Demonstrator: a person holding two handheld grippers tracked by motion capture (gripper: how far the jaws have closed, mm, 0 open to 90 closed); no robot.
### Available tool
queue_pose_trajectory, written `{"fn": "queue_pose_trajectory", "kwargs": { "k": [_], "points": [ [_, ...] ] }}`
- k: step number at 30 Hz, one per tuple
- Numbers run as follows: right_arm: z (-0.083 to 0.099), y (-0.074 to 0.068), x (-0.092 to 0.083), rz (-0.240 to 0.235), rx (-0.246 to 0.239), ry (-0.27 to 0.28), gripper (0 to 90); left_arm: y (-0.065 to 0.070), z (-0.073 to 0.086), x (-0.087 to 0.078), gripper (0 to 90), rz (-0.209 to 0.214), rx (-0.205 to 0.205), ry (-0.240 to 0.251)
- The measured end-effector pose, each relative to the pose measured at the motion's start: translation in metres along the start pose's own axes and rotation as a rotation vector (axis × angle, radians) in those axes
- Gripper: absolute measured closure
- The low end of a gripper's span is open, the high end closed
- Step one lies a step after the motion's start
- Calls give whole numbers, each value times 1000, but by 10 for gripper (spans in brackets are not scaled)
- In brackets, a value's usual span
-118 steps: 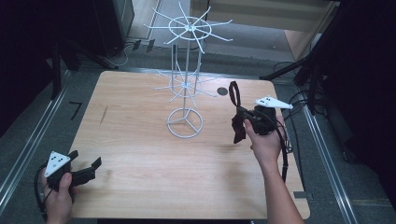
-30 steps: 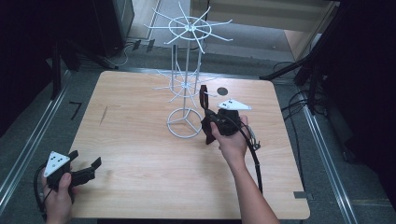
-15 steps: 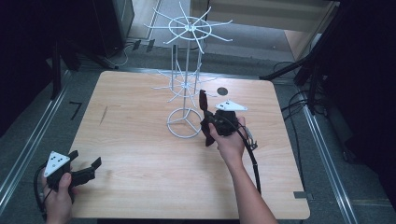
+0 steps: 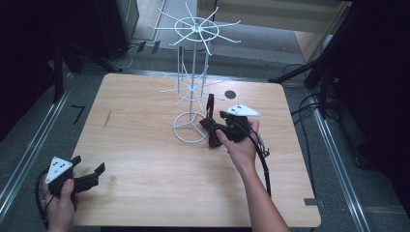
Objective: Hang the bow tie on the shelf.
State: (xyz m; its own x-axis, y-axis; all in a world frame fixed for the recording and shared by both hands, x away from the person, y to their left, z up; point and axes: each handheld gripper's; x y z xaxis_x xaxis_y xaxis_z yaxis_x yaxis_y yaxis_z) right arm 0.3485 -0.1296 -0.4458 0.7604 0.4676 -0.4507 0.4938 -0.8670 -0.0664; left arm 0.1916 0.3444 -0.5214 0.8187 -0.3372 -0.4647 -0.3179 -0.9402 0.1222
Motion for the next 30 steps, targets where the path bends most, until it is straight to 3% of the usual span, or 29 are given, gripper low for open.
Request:
{"fn": "queue_pose_trajectory", "kwargs": {
  "k": [7,12,18,30],
  "points": [
    [1,6,-15,34,-19,25,289,0,0,0,88,-2,1,-2],
    [4,14,-25,54,-6,24,203,0,0,0,88,-2,2,-2],
    [9,25,-40,90,7,30,25,0,0,0,88,-4,3,-2],
    [27,51,-67,113,39,36,0,1,0,0,88,-4,1,0]
  ]
}}
Point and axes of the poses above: each handheld gripper's, and its own axes: x roughly forward along the jaws, z roughly out of its underside, y roughly to its right, and after that the axes turned 6 degrees about z, right-handed
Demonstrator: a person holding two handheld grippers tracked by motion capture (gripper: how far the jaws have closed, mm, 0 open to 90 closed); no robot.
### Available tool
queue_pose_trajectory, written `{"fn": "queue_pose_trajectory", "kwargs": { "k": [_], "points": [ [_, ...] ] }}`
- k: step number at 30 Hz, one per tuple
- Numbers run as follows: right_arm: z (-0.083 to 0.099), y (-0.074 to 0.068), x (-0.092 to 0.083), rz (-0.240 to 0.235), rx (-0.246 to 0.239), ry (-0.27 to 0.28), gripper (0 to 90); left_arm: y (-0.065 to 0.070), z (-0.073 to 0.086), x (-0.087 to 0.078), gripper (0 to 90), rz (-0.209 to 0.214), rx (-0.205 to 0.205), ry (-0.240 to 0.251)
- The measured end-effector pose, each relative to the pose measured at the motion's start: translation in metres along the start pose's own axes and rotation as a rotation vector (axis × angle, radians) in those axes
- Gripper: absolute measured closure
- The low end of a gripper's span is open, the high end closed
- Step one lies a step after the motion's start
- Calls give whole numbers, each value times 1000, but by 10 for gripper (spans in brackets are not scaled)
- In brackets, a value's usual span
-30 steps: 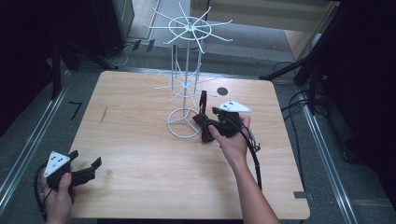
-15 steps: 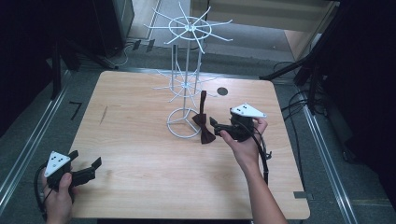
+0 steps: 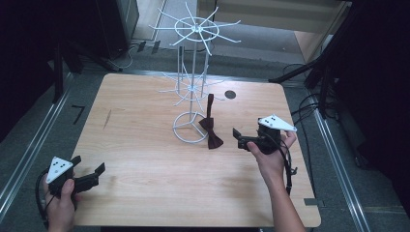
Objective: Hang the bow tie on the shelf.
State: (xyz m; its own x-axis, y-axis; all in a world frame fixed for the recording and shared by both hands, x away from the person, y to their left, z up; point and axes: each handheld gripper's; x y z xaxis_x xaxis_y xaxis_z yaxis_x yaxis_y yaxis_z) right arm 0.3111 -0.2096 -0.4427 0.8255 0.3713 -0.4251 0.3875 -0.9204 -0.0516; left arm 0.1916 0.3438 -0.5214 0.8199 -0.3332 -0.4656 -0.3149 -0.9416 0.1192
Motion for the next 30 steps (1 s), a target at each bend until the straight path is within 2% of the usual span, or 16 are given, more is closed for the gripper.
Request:
{"fn": "queue_pose_trajectory", "kwargs": {
  "k": [9,19,30],
  "points": [
    [13,17,-14,30,14,7,0,0,0,0,88,0,1,-1],
    [37,36,-30,63,43,-1,0,0,0,0,88,-1,1,0],
    [62,49,-41,90,70,-20,0,0,0,0,88,-1,3,0]
  ]
}}
Point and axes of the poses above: each handheld gripper's, and its own axes: x roughly forward along the jaws, z roughly out of its underside, y roughly to its right, and after that the axes turned 6 degrees about z, right-handed
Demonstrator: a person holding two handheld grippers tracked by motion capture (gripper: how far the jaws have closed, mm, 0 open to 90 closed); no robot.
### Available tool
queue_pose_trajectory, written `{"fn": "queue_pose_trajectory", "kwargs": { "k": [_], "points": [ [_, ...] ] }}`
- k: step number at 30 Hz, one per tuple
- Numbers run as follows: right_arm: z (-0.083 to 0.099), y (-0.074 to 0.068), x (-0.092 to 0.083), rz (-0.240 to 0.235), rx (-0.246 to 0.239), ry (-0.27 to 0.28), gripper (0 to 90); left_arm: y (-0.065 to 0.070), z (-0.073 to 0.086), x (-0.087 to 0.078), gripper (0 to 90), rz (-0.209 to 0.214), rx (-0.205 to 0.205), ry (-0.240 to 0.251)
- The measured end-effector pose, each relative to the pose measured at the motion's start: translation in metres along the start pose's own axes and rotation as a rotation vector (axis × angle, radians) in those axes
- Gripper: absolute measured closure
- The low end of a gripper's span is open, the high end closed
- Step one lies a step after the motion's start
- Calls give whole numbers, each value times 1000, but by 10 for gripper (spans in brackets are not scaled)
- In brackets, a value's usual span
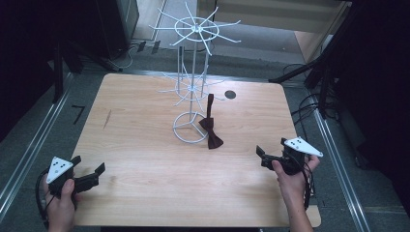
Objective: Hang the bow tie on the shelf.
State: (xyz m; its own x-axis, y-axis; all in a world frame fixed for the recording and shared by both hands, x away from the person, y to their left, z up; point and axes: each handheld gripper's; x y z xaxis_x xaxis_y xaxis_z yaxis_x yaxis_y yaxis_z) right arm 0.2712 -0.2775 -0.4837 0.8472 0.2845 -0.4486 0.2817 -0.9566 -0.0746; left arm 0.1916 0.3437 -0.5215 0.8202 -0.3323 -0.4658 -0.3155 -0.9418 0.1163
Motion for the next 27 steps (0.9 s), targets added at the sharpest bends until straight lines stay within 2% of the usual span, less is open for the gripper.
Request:
{"fn": "queue_pose_trajectory", "kwargs": {
  "k": [13,27],
  "points": [
    [21,19,-12,39,13,-19,0,0,0,0,88,-1,-1,2],
    [41,43,-28,93,52,-37,0,0,0,0,88,-5,1,0]
  ]
}}
Point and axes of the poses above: each handheld gripper's, and its own axes: x roughly forward along the jaws, z roughly out of its underside, y roughly to its right, and after that the axes turned 6 degrees about z, right-handed
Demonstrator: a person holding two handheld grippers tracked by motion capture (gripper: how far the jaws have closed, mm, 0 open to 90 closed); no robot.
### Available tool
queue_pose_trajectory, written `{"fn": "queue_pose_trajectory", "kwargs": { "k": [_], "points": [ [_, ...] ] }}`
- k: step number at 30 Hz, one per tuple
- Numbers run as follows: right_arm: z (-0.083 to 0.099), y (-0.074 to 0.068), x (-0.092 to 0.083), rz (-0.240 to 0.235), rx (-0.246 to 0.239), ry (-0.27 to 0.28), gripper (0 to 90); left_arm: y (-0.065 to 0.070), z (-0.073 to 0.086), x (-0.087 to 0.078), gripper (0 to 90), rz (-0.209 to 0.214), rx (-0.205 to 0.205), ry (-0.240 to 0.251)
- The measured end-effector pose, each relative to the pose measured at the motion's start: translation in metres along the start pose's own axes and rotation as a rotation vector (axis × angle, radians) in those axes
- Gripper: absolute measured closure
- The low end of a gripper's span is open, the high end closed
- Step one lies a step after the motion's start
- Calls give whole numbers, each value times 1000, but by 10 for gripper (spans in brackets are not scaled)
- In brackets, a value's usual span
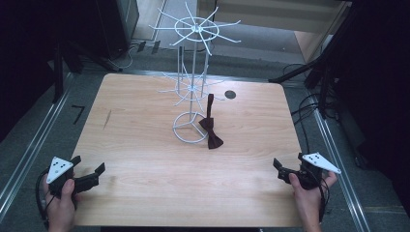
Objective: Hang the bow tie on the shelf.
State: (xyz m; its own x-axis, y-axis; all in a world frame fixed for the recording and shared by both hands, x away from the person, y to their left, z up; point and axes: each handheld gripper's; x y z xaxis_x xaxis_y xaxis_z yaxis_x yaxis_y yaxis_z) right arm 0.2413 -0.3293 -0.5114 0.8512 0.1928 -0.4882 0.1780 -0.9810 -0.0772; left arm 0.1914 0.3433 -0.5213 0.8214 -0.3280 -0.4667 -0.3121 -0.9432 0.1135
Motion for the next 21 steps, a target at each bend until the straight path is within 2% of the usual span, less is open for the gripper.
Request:
{"fn": "queue_pose_trajectory", "kwargs": {
  "k": [8,21],
  "points": [
    [12,15,-8,30,8,-14,0,0,0,0,89,1,-5,2],
    [32,38,-23,65,47,-30,0,0,0,0,88,-5,-2,4]
  ]
}}
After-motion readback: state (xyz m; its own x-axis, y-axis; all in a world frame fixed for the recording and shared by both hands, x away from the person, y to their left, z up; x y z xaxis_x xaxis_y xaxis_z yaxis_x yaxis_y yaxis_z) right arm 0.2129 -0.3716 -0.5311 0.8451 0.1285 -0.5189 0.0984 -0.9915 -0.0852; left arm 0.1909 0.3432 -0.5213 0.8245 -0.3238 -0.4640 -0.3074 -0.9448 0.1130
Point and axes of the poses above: each handheld gripper's, and its own axes: x roughly forward along the jaws, z roughly out of its underside, y roughly to its right, and after that the axes turned 6 degrees about z, right-handed
